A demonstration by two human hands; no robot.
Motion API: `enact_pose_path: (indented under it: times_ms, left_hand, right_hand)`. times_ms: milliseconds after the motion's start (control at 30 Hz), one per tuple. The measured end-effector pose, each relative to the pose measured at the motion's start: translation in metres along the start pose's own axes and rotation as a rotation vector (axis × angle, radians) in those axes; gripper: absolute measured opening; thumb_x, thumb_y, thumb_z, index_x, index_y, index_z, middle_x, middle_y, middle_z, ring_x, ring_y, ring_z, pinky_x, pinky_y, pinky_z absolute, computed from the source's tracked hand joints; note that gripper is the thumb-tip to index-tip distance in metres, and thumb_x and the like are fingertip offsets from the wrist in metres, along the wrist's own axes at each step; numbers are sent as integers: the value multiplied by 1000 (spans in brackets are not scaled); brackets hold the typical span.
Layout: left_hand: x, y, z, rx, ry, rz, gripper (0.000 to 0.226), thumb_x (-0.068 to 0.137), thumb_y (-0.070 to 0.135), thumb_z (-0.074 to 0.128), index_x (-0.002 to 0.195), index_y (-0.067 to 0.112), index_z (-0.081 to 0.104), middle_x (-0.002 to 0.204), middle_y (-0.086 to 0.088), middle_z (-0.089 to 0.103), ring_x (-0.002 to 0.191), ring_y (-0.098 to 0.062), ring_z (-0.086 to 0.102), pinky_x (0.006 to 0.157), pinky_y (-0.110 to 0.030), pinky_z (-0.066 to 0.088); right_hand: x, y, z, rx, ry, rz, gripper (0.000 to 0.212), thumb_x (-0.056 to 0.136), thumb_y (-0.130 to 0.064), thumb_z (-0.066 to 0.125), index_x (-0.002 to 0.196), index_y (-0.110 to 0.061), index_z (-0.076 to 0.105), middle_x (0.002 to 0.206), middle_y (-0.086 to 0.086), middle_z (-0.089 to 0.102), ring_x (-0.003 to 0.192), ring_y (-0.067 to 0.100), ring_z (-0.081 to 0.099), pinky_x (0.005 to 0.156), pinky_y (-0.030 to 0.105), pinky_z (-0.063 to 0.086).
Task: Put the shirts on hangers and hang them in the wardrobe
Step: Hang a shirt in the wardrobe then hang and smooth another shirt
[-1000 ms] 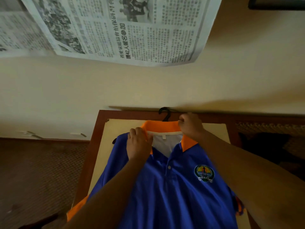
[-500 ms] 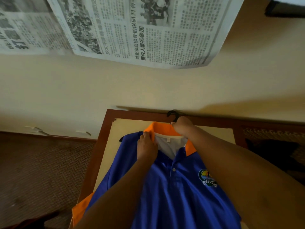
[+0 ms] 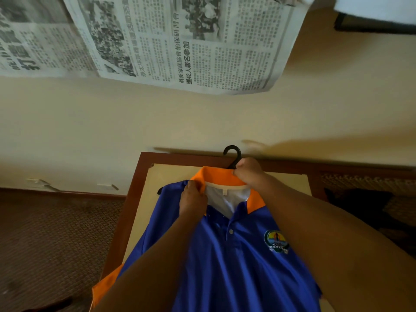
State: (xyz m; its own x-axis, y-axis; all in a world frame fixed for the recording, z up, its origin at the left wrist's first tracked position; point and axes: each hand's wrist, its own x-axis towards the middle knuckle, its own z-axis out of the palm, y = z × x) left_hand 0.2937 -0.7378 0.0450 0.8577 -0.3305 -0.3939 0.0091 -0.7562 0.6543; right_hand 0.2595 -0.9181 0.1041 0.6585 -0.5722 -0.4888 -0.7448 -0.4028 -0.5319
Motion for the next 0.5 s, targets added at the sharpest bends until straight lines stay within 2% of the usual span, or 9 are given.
enact_pose_path:
  times_ms: [100,133,200,267,333,400,500]
  left_hand:
    - [-3,4,-5,7,14,24,10,96,12,45,104,10,51,79,-4,60,65,-14,56,53,-22,40]
    - [-6,6,-8,4,30,30,9,96,11,44,94,12,53,72,-1,57,61,-11,53,51,-21,37]
    - [-11,9,-9,-6,69,30,21,97,11,43,78,15,50,66,2,52,57,-8,48,50,-19,35]
    - [-14,12,-9,-41,108,16,19,98,14,42,82,11,52,69,1,53,60,-9,48,51,-21,35]
    - [-17,15,-10,-85,150,14,17,99,17,41,93,9,54,78,-2,58,68,-12,53,55,-23,37]
    - [-19,18,-12,-83,165,17,17,101,21,39,96,11,52,84,-3,59,69,-10,53,54,-20,36]
    - [-20,25,-18,-17,176,-4,21,103,24,35,94,12,50,76,2,53,65,-6,50,50,-15,31]
  right_hand:
    - [-17,3,-13,140,-64,-31,14,83,-10,69,95,-5,64,92,10,60,83,23,57,71,33,45]
    - [-21,4,-18,197,-86,-33,16,82,-11,71,96,-6,65,90,8,61,82,21,56,70,31,44]
    - [-30,5,-28,272,-113,-58,12,83,-13,71,94,-11,67,86,5,63,81,19,59,69,28,46]
    - [-38,6,-39,256,-108,-140,7,87,-13,68,93,-14,70,93,5,68,90,21,63,80,33,51]
    - [-45,4,-49,197,-66,-219,12,89,-12,64,97,-15,73,101,4,69,97,20,62,91,36,50]
    - [-51,2,-62,137,8,-256,14,90,-13,64,100,-14,74,100,4,69,94,19,63,90,36,51]
    - [-61,-2,-88,95,87,-293,15,89,-16,65,101,-10,72,90,6,68,85,19,63,78,32,51]
